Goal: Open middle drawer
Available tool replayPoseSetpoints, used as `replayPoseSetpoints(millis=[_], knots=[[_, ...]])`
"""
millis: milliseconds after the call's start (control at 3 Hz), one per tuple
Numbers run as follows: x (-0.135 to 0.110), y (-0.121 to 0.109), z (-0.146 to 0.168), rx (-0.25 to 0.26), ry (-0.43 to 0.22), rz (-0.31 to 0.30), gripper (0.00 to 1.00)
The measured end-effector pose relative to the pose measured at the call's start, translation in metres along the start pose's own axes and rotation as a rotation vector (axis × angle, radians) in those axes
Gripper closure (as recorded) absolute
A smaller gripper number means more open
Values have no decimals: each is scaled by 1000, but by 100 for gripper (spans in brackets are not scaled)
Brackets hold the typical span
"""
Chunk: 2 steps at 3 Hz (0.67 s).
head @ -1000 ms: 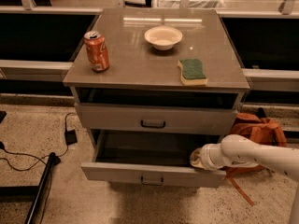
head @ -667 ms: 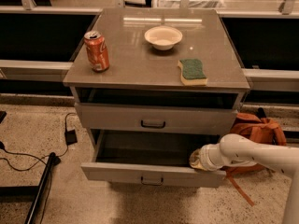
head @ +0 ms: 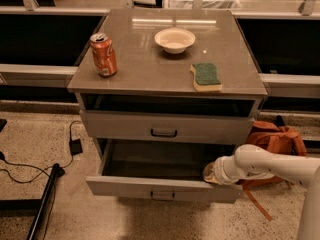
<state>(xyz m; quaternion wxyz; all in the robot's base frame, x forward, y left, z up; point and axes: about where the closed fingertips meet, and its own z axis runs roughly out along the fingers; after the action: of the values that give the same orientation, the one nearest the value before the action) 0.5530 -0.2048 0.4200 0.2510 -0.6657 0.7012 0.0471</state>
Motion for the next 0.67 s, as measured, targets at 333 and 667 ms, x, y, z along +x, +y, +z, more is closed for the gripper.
replayPoseSetpoints(millis=[333,667], knots=[[-1,10,-1,-28,-3,-2,100],[-1,10,-1,-28,-3,-2,100]])
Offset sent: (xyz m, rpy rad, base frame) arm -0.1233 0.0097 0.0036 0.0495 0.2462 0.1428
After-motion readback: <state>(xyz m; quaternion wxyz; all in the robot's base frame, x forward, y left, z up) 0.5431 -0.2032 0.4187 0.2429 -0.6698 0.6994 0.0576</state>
